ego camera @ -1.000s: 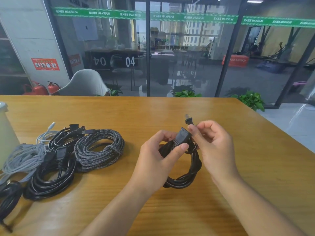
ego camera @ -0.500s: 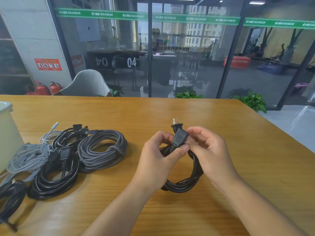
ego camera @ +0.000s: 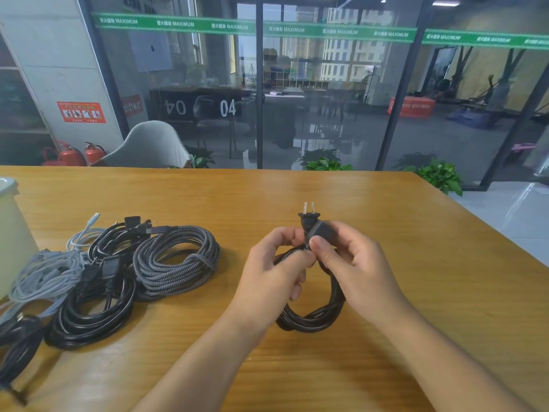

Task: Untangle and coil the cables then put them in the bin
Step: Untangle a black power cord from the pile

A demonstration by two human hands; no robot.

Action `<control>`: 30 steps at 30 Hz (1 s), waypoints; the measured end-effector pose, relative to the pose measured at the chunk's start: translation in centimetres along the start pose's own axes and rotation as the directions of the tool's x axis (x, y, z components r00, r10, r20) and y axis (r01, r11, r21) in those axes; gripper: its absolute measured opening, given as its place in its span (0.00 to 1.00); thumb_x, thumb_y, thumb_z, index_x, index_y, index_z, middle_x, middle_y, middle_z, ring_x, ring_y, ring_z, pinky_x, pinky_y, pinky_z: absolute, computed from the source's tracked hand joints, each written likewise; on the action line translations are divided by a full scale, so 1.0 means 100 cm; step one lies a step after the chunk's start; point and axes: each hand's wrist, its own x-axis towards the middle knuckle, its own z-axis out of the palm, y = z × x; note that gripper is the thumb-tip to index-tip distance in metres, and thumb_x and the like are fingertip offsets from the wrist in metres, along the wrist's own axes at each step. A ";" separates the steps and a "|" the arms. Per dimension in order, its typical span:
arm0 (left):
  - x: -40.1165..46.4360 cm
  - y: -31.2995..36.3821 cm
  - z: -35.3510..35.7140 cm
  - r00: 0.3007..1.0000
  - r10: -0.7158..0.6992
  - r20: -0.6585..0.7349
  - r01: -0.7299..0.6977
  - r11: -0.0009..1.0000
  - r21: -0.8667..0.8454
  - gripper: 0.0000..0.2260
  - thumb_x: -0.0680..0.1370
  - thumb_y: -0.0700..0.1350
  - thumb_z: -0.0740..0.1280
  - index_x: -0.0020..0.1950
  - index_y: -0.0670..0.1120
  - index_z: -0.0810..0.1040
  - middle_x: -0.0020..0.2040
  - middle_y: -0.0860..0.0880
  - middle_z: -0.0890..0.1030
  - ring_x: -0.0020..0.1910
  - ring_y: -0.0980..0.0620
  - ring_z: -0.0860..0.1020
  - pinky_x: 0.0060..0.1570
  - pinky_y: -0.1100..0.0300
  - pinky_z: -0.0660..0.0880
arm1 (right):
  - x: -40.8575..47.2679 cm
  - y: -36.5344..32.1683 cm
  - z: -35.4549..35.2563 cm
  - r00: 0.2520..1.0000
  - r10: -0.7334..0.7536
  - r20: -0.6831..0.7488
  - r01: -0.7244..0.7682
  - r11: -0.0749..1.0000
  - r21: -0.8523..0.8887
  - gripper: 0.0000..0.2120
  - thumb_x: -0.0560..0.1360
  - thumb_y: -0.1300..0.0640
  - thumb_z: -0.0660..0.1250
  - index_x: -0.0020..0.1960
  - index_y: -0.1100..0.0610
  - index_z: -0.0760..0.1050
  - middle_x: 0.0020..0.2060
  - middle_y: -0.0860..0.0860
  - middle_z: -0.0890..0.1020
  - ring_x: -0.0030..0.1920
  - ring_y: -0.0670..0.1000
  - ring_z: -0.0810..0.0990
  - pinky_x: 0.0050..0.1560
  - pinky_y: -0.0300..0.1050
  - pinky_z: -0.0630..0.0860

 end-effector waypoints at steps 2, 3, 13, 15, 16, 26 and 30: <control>0.001 0.002 -0.001 0.999 -0.039 -0.013 0.039 0.998 -0.044 0.07 0.82 0.47 0.68 0.56 0.46 0.82 0.38 0.49 0.75 0.35 0.51 0.71 0.29 0.59 0.68 | 0.001 -0.001 -0.001 1.000 0.002 0.022 -0.003 1.000 0.002 0.12 0.81 0.51 0.69 0.63 0.53 0.81 0.54 0.48 0.87 0.57 0.49 0.85 0.57 0.44 0.79; 0.001 0.002 -0.002 0.998 -0.053 -0.023 0.053 0.998 -0.022 0.09 0.84 0.50 0.66 0.57 0.48 0.84 0.38 0.49 0.75 0.34 0.52 0.71 0.29 0.60 0.68 | 0.001 -0.001 -0.002 0.999 0.004 0.040 -0.004 1.000 -0.006 0.13 0.80 0.51 0.68 0.63 0.52 0.81 0.54 0.48 0.87 0.57 0.48 0.85 0.57 0.42 0.79; 0.004 0.000 -0.004 0.994 0.040 -0.103 -0.034 0.998 0.061 0.11 0.86 0.51 0.62 0.51 0.45 0.78 0.33 0.48 0.78 0.30 0.49 0.75 0.30 0.58 0.73 | 0.004 -0.006 -0.001 0.980 0.114 -0.162 -0.085 0.981 0.173 0.10 0.81 0.53 0.66 0.56 0.59 0.78 0.49 0.53 0.88 0.50 0.55 0.87 0.49 0.49 0.83; 0.006 -0.001 -0.005 0.985 0.071 -0.155 -0.050 0.989 0.136 0.12 0.86 0.50 0.60 0.51 0.43 0.76 0.32 0.48 0.79 0.28 0.48 0.74 0.28 0.56 0.73 | 0.006 -0.009 -0.004 0.963 0.141 -0.230 -0.091 0.972 0.217 0.08 0.83 0.55 0.65 0.57 0.59 0.76 0.49 0.54 0.88 0.47 0.57 0.88 0.42 0.47 0.84; 0.007 -0.002 -0.006 0.982 0.083 -0.170 -0.053 0.984 0.172 0.12 0.86 0.50 0.60 0.50 0.44 0.76 0.32 0.47 0.79 0.27 0.48 0.73 0.27 0.56 0.72 | 0.006 -0.011 -0.006 0.956 0.156 -0.247 -0.095 0.966 0.239 0.08 0.84 0.55 0.64 0.57 0.60 0.76 0.49 0.54 0.88 0.46 0.56 0.88 0.39 0.45 0.83; 0.003 0.004 -0.007 0.992 0.065 -0.111 -0.053 0.993 0.107 0.13 0.86 0.50 0.61 0.51 0.40 0.76 0.31 0.43 0.79 0.28 0.48 0.75 0.32 0.58 0.74 | 0.001 -0.010 0.003 0.952 0.301 -0.053 -0.284 0.936 0.208 0.08 0.84 0.51 0.64 0.61 0.50 0.77 0.50 0.52 0.87 0.51 0.51 0.86 0.41 0.52 0.84; 0.002 0.003 -0.004 0.994 0.081 -0.068 -0.075 0.993 0.087 0.12 0.85 0.49 0.63 0.52 0.39 0.77 0.34 0.45 0.80 0.31 0.49 0.77 0.32 0.58 0.76 | -0.001 -0.009 0.007 0.948 0.305 -0.092 -0.286 0.942 0.175 0.07 0.85 0.51 0.62 0.54 0.55 0.73 0.43 0.56 0.82 0.38 0.54 0.83 0.30 0.49 0.74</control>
